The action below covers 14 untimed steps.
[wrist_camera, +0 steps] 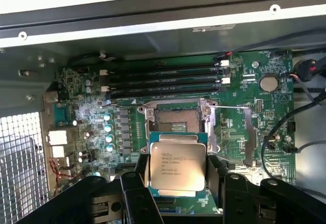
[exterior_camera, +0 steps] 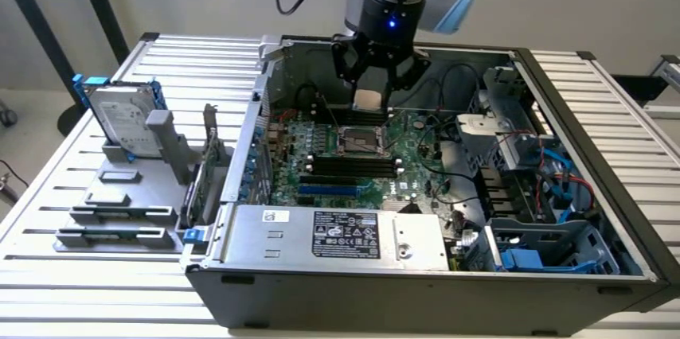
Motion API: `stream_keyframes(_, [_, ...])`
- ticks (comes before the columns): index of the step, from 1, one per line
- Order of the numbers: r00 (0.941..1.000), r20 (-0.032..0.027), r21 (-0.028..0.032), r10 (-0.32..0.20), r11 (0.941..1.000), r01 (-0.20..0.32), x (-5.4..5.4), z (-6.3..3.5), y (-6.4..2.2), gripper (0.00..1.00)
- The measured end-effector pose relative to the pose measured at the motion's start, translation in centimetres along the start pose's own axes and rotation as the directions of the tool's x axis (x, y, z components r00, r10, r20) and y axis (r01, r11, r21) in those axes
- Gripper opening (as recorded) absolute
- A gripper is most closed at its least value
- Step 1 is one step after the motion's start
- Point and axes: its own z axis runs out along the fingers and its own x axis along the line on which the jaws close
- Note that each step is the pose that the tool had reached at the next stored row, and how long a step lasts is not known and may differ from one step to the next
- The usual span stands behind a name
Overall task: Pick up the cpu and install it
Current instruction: 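Place the cpu into insertion slot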
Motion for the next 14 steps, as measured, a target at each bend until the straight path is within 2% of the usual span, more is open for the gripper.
stream_keyframes(3, [0.9986, 0.0011, -0.0049, 0.054, 0.9986, -0.054, -0.01, 0.10, 0.00, 0.55])
stream_keyframes(6, [0.9942, 0.0018, -0.0099, 0.107, 0.9942, -0.107, -0.02, 0.20, -0.01, 0.55])
stream_keyframes(10, [0.9838, 0.0026, -0.0167, 0.180, 0.9836, -0.179, -0.03, 0.34, -0.01, 0.55])
stream_keyframes(14, [0.9683, 0.0028, -0.0235, 0.250, 0.9681, -0.249, -0.05, 0.48, -0.01, 0.55])
